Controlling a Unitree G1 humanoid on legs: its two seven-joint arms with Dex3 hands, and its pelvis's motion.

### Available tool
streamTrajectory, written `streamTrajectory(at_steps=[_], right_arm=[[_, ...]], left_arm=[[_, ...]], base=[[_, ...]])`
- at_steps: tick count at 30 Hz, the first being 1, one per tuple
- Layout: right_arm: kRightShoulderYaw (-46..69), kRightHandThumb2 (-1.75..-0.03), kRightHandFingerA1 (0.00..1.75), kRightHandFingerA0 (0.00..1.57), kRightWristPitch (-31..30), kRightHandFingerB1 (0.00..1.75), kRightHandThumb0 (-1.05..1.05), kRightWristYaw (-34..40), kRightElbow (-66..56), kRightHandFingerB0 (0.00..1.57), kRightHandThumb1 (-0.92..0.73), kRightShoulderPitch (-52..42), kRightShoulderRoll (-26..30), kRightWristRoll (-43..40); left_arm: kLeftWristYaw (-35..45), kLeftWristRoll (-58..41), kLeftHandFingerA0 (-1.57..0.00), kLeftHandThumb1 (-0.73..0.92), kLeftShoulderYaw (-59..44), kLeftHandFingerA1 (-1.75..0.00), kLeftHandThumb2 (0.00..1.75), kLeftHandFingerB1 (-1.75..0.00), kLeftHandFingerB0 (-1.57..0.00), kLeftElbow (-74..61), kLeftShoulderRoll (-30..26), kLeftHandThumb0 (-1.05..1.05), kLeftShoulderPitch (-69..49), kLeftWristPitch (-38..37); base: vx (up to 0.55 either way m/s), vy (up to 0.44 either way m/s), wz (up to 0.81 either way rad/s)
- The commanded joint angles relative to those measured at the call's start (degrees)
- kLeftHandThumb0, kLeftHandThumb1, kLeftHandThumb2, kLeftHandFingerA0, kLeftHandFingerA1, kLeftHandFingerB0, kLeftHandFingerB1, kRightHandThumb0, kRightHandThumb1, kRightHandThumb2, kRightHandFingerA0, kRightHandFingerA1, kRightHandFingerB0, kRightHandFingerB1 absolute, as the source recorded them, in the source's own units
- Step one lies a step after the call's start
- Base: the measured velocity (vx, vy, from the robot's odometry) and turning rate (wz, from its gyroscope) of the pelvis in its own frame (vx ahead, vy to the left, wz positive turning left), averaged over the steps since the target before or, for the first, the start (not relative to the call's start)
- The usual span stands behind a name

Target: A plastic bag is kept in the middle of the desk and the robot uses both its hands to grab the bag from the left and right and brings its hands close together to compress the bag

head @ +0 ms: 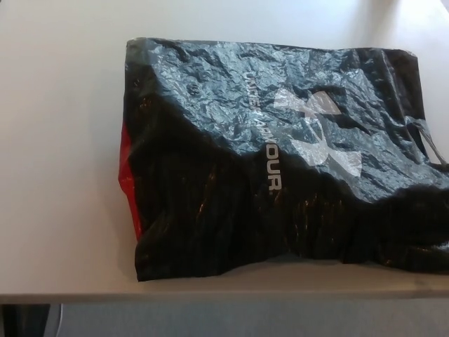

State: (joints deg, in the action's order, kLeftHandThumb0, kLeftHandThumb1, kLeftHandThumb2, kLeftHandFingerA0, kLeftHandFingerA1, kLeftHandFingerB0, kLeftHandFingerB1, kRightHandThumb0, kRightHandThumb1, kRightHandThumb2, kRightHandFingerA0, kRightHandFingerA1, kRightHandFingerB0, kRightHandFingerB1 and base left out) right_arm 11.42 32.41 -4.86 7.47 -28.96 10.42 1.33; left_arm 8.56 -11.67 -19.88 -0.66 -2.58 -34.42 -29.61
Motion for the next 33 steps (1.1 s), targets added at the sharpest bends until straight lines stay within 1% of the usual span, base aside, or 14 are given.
streamTrajectory(at_steps=[1,2,4,5,11,12,15,16,18,20,27,28,29,33], right_arm=[[1.56,-0.72,0.24,0.09,10.51,0.27,-0.61,-1.97,-1.10,0.12,-0.92,-0.60,1.43,-3.37],[1.58,-0.70,0.25,0.08,10.54,0.27,-0.57,-2.01,-1.12,0.11,-0.92,-0.63,1.35,-3.43],[1.63,-0.70,0.24,0.09,11.11,0.28,-0.57,-2.15,-0.81,0.12,-0.92,-0.53,1.27,-3.64],[1.71,-0.71,0.23,0.09,11.75,0.28,-0.55,-2.23,-0.68,0.12,-0.92,-0.95,1.23,-3.71],[2.24,-0.72,0.14,0.08,13.55,0.20,-0.57,-3.62,-0.92,0.08,-0.85,-1.41,1.33,-6.97],[2.81,-1.05,0.23,0.00,12.64,0.23,-0.72,-3.41,-1.84,0.02,-0.69,-0.87,1.43,-7.83],[5.10,-0.67,0.14,0.00,9.49,0.17,-0.75,-1.85,-4.36,0.00,-0.83,3.54,1.86,-9.36],[5.90,-1.03,0.19,0.00,9.23,0.17,-0.79,-1.37,-4.33,0.00,-0.67,5.38,2.05,-9.64],[7.63,-0.64,0.13,0.00,7.17,0.13,-0.80,-0.23,-4.38,0.00,-0.81,10.04,2.97,-9.68],[9.71,-1.04,0.15,0.00,3.81,0.12,-0.85,1.27,-5.62,0.00,-0.65,14.61,4.87,-7.82],[12.21,-1.11,0.04,0.00,-12.13,0.04,-1.05,6.11,-10.55,0.00,-0.76,31.60,11.33,2.12],[12.10,-1.11,0.04,0.00,-13.42,0.04,-1.05,6.62,-10.61,0.00,-0.76,32.92,11.92,4.13],[11.94,-0.66,0.00,0.00,-14.78,0.00,-0.89,6.58,-10.85,0.00,-0.84,33.91,12.30,4.50],[9.34,-0.73,0.00,0.00,-18.93,0.00,-0.86,4.70,-8.16,0.00,-0.81,42.29,14.01,3.17]], left_arm=[[3.10,-6.45,-0.01,0.55,-1.83,-0.47,1.13,-0.46,-0.01,-2.70,1.00,-0.35,-1.26,-8.64],[3.05,-6.34,-0.22,0.92,-1.92,-0.34,0.69,-0.30,-0.18,-2.71,1.13,-0.73,-1.22,-8.80],[3.58,-6.64,-0.22,0.92,-2.07,-0.34,0.69,-0.30,-0.17,-2.38,1.13,-0.74,-1.08,-9.22],[4.77,-8.24,-0.01,0.55,-1.90,-0.48,1.13,-0.46,0.00,-2.74,1.29,-0.35,-1.61,-9.84],[6.33,-11.71,-0.01,0.55,-3.52,-0.48,1.13,-0.47,0.00,-3.88,0.40,-0.35,-1.83,-10.39],[5.99,-12.87,-0.02,0.55,-4.91,-0.49,1.13,-0.47,0.00,-5.24,-0.74,-0.35,-1.16,-9.75],[2.35,-15.13,-0.01,0.54,-9.94,-0.48,1.13,-0.47,0.00,-10.62,-3.93,-0.35,2.45,-5.88],[1.25,-15.20,-0.01,0.55,-11.29,-0.49,1.13,-0.47,0.00,-11.69,-4.76,-0.35,3.76,-4.91],[-1.35,-15.16,-0.02,0.53,-14.10,-0.49,1.12,-0.47,0.00,-13.67,-6.80,-0.35,7.28,-2.60],[-2.90,-15.07,-0.21,0.92,-16.68,-0.37,0.72,-0.29,-0.16,-15.31,-10.26,-0.82,11.16,0.34],[-10.10,-11.29,-0.24,0.92,-18.83,-0.40,0.76,-0.31,-0.20,-18.54,-19.88,-0.83,26.87,12.96],[-10.26,-10.83,-0.24,0.92,-18.40,-0.40,0.76,-0.31,-0.20,-18.12,-20.64,-0.83,28.70,13.63],[-10.21,-10.53,-0.26,0.92,-17.95,-0.45,0.76,-0.32,-0.20,-17.79,-21.18,-0.84,30.04,14.06],[-11.24,-9.07,-0.27,0.91,-13.74,-0.44,0.75,-0.32,-0.24,-15.99,-23.27,-0.81,38.41,19.49]], base=[[0.00,0.000,0.00],[0.00,0.000,0.00],[0.00,0.000,0.00],[0.00,0.000,0.00],[0.00,0.000,0.00],[0.00,0.000,0.00],[0.00,0.000,0.00],[0.00,0.000,0.00],[0.00,0.000,0.00],[0.00,0.000,0.00],[0.00,0.000,0.00],[0.00,0.000,0.00],[0.00,0.000,0.00],[0.00,0.000,0.00]])
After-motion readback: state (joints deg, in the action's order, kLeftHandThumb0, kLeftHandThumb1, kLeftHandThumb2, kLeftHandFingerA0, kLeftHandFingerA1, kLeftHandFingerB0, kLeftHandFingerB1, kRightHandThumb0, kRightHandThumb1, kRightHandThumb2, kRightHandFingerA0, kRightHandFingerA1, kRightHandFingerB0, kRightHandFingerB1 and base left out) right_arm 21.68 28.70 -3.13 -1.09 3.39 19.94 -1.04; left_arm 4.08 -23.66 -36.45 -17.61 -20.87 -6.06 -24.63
